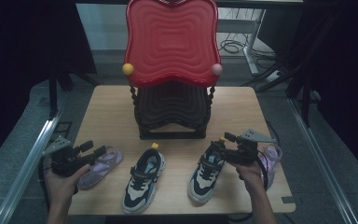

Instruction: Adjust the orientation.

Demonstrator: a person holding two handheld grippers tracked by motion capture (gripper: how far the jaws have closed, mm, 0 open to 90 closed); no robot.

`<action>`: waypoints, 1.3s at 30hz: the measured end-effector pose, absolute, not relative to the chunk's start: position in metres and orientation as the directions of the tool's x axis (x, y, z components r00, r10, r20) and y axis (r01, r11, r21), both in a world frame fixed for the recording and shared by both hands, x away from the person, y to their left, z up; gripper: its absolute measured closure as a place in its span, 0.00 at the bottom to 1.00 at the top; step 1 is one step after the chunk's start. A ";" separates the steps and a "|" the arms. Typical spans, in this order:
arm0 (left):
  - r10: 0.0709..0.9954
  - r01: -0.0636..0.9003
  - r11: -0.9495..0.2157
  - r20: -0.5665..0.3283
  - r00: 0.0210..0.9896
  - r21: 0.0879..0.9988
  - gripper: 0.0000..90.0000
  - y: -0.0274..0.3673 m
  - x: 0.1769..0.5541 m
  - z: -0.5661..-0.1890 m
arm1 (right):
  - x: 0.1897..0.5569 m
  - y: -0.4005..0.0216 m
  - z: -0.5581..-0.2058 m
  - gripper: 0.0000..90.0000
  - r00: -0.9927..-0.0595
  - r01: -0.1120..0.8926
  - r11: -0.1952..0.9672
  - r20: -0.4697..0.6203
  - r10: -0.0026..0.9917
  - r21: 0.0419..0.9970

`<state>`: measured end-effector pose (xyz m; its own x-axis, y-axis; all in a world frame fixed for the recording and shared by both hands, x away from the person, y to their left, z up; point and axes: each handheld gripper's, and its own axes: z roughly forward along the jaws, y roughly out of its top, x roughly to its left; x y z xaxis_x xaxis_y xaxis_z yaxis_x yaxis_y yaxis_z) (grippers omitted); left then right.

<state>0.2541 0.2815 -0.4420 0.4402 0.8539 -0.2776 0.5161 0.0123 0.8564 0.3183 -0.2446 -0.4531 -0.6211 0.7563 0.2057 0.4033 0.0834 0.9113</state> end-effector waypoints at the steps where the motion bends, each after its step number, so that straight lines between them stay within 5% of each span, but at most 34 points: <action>1: 0.854 0.516 0.012 -0.278 0.440 0.856 0.38 0.281 0.254 -0.442 | 0.316 -0.244 -0.454 0.27 -0.622 0.398 0.071 0.212 0.754 0.915; 13: 0.811 0.482 -0.009 -0.275 0.516 0.876 0.38 0.279 0.239 -0.453 | 0.302 -0.253 -0.466 0.33 -0.609 0.389 0.039 0.225 0.760 0.920; 21: 0.819 0.516 -0.045 -0.264 0.509 0.856 0.57 0.273 0.239 -0.454 | 0.300 -0.252 -0.463 0.33 -0.605 0.363 0.058 0.188 0.774 0.930; 39: 0.788 0.506 -0.082 -0.254 0.560 0.859 0.75 0.268 0.230 -0.448 | 0.302 -0.242 -0.467 0.32 -0.589 0.377 0.107 0.149 0.794 0.920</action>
<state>0.2301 0.2683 -0.4480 0.5602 0.7883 -0.2544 0.5057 -0.0822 0.8588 0.3024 -0.2425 -0.4668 -0.5891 0.7943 0.1487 0.3771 0.1074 0.9199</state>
